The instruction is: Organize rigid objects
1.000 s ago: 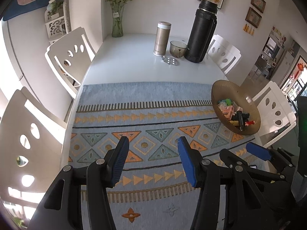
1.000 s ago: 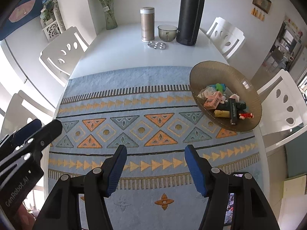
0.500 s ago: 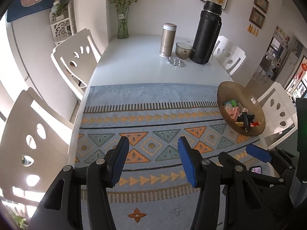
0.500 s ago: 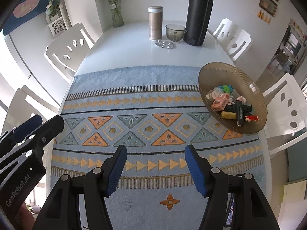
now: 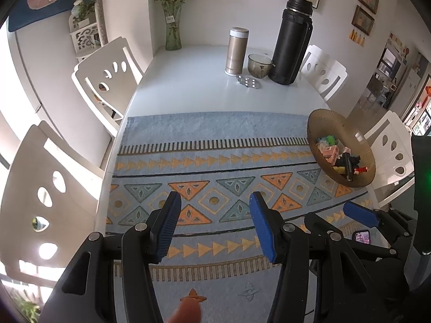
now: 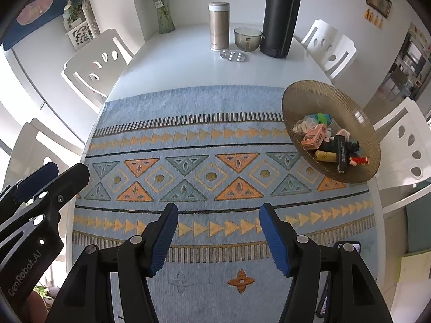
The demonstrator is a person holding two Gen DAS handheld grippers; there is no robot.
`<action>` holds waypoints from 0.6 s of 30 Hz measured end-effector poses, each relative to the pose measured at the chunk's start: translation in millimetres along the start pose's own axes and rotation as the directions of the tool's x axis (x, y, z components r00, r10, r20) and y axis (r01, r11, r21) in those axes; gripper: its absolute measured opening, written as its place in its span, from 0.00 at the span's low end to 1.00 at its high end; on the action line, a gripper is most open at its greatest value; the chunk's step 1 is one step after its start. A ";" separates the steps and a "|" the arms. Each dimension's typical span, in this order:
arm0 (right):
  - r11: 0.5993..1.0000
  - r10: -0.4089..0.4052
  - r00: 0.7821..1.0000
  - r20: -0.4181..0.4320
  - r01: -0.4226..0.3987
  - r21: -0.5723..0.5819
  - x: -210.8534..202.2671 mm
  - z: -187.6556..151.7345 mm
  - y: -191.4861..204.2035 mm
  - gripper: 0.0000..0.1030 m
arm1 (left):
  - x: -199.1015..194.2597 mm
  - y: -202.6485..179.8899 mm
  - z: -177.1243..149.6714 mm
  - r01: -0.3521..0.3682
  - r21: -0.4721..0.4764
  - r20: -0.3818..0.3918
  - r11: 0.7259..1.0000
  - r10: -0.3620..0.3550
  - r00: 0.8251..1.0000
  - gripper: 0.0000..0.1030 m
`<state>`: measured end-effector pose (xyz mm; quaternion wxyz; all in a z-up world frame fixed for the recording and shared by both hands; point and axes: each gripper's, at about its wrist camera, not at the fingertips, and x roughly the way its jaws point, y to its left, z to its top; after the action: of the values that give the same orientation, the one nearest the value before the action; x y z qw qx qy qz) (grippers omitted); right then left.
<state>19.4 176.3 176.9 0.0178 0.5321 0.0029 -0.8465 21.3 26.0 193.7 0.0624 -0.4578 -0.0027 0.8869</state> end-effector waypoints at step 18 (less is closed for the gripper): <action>0.999 0.037 0.998 -0.045 -0.037 -0.005 14.3 3.6 5.0 0.60 | 11.7 -1.0 -0.4 0.000 0.008 -0.041 1.000 0.000 0.999 0.49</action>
<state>10.1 170.8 165.7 0.0348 0.5510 -0.0041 -0.8338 15.0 28.3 184.0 0.0644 -0.4756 0.0022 0.8773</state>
